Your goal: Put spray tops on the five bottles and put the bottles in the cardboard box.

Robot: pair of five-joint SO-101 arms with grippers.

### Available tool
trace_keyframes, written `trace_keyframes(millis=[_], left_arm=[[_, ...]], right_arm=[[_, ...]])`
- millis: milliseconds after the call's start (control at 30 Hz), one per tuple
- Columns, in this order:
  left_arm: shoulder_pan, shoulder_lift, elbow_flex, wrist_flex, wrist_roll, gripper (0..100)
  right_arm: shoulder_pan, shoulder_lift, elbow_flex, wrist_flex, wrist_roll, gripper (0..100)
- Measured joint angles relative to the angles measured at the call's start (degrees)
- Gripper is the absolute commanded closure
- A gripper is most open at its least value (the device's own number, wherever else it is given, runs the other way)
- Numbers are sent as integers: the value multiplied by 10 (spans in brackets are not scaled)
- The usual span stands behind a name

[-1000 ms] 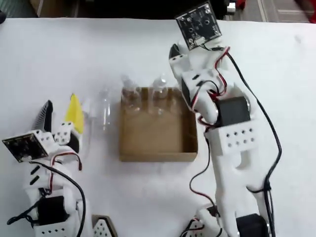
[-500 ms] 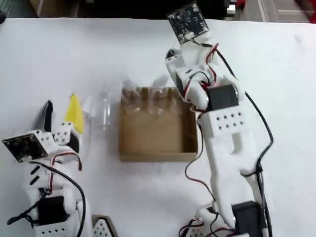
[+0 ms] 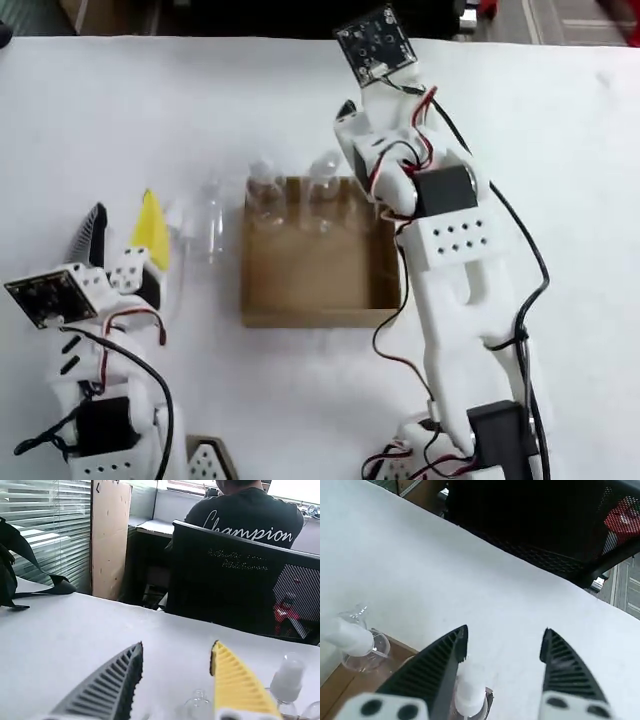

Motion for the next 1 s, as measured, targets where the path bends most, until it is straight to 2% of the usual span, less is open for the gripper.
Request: trace_keyframes(millis=[567, 833, 1000], left_arm=[[0, 0, 2, 0, 0, 794], [0, 0, 2, 0, 0, 794], [0, 0, 2, 0, 0, 794]], right_arm=[[0, -8, 0, 5, 0, 795], [0, -123, 0, 69, 0, 795], [36, -185, 3, 156, -8, 807]])
